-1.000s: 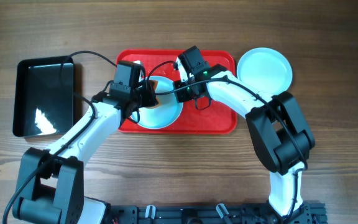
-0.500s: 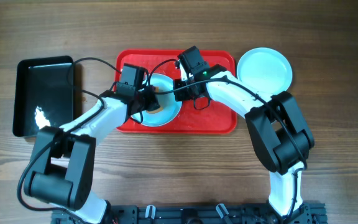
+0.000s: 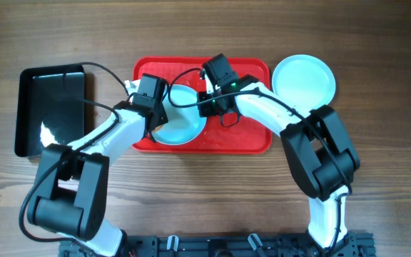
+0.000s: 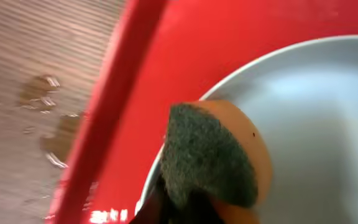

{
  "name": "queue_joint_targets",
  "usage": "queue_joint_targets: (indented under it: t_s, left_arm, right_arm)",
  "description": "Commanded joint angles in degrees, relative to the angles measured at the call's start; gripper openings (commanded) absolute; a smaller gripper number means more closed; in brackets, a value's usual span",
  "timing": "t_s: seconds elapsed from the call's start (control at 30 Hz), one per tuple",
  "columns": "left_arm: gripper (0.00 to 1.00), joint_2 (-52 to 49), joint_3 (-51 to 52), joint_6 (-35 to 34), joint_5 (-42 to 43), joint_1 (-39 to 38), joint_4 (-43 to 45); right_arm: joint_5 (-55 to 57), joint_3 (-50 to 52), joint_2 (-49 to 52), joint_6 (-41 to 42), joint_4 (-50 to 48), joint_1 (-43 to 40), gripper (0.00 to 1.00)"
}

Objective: Clean dirty plates on tray and stack at the side
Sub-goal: 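Scrub the sauce on the last plate with the left gripper's sponge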

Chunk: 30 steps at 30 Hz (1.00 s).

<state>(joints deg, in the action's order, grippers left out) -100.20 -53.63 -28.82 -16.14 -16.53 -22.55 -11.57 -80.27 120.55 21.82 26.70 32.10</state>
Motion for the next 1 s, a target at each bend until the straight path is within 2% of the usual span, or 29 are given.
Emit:
queue_joint_targets:
  t_s: [0.0, 0.07, 0.2, 0.27, 0.43, 0.5, 0.6, 0.73, 0.87, 0.97]
  left_arm:
    - [0.04, 5.99, 0.15, 0.04, -10.27, 1.97, -1.11]
    - [0.04, 9.81, -0.22, 0.02, -9.09, 1.7, -0.98]
    - [0.04, 16.9, -0.24, 0.02, -0.2, 1.53, -0.2]
    - [0.04, 17.35, -0.2, 0.02, 3.67, 1.53, -0.26]
    - [0.04, 10.93, 0.2, -0.17, 17.38, 1.42, 3.65]
    - [0.04, 7.69, 0.2, -0.26, 19.41, 1.4, 5.86]
    - [0.04, 1.03, 0.2, -4.09, 21.49, 1.38, 9.53]
    - [0.04, -4.72, 0.2, -4.07, 29.4, 1.38, 14.69]
    - [0.04, -6.64, 0.2, -2.93, 27.63, 1.44, 14.23]
    - [0.04, -6.62, 0.2, -2.93, 16.68, 1.6, 10.19]
  right_arm:
    - [4.35, 0.52, 1.92, 0.7, 1.07, -1.01, 0.05]
    - [4.35, 0.52, 1.92, 0.72, 1.07, -1.01, 0.04]
    - [4.33, 0.52, 1.92, 0.85, 0.96, -1.01, 0.04]
    - [4.31, 0.52, 1.92, 0.85, 0.96, -1.01, 0.04]
    - [4.09, 0.52, 1.92, 1.11, 0.94, -1.01, 0.04]
    - [4.09, 0.52, 1.92, 1.11, 0.96, -1.01, 0.04]
    - [4.07, 0.52, 1.92, 1.09, 1.05, -1.01, 0.04]
    - [4.09, 0.52, 1.92, 1.16, 0.98, -1.01, 0.04]
    - [4.11, 0.52, 1.92, 1.11, 1.03, -1.01, 0.04]
    - [4.17, 0.52, 1.92, 1.07, 1.18, -1.01, 0.04]
